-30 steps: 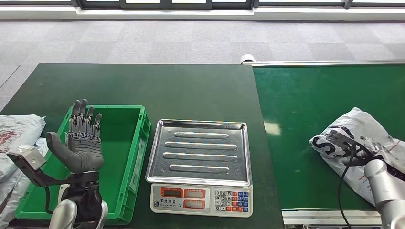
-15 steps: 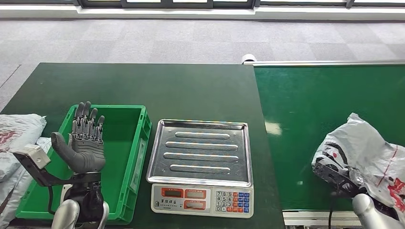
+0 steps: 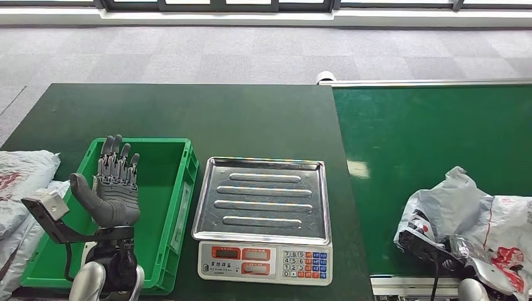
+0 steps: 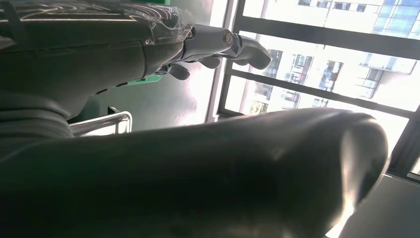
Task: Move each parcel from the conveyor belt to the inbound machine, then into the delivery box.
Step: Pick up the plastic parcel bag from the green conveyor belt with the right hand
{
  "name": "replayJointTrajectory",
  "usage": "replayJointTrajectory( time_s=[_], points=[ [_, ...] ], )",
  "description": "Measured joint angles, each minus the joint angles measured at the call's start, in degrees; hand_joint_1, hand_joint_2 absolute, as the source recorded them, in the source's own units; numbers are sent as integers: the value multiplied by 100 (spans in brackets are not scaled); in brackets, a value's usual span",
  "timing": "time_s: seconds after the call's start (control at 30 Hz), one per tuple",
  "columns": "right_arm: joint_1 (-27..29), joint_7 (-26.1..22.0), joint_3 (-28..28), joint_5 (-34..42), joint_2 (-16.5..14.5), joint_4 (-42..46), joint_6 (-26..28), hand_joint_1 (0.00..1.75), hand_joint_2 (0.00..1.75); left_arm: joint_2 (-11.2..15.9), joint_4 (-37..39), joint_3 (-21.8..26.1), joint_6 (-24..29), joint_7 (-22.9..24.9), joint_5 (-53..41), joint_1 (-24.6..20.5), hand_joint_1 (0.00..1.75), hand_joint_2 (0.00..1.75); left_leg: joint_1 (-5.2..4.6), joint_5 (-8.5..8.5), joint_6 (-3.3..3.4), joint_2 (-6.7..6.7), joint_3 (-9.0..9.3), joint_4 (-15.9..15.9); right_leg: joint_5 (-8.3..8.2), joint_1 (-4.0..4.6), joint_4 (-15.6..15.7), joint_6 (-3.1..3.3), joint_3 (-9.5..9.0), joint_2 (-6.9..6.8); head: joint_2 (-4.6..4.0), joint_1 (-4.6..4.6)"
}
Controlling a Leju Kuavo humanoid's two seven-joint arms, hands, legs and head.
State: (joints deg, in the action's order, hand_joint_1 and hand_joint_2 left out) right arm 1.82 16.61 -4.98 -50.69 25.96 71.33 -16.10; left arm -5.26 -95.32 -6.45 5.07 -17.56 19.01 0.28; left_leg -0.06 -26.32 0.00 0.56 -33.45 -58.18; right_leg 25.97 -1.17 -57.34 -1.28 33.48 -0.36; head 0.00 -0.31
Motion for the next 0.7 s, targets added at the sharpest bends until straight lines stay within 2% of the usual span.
replayJointTrajectory(
  time_s=[0.43, 0.47, 0.53, 0.63, 0.7],
  points=[
    [-96, -166, -4, -687, -458, 587, 770, 175, 175, -50, -140, 1, 8, 9, -68, 96, 0, 0, 0, 1, -1, 4, -5, 0, 1, 0, -3, 0, 0, -1, 0, 1],
    [-109, -231, 4, -786, -497, 624, 990, 175, 175, -53, -164, 6, 12, 8, -74, 120, 0, 0, 0, 0, -1, 3, -7, 1, 0, 0, -4, 0, 1, 1, 0, 1],
    [-164, -475, 64, -1031, -630, 767, 1762, 175, 175, -74, -248, 41, 24, 2, -100, 191, 0, 0, 0, 0, -2, -6, -8, 1, -2, 0, -5, 2, 6, 11, 0, 1],
    [-307, -1169, 224, -1060, -922, 1287, 3264, 175, 175, -139, -414, 105, 37, -15, -150, 294, 0, 0, 1, 2, -4, -18, -5, 1, -5, 1, -5, 3, 13, 24, 0, 0],
    [-418, -1611, 273, -910, -1109, 1767, 3949, 175, 175, -173, -473, 124, 39, -29, -175, 305, 0, 0, 4, 4, -6, -17, -3, 1, -4, 3, -5, 4, 13, 22, 0, 0]
  ],
)
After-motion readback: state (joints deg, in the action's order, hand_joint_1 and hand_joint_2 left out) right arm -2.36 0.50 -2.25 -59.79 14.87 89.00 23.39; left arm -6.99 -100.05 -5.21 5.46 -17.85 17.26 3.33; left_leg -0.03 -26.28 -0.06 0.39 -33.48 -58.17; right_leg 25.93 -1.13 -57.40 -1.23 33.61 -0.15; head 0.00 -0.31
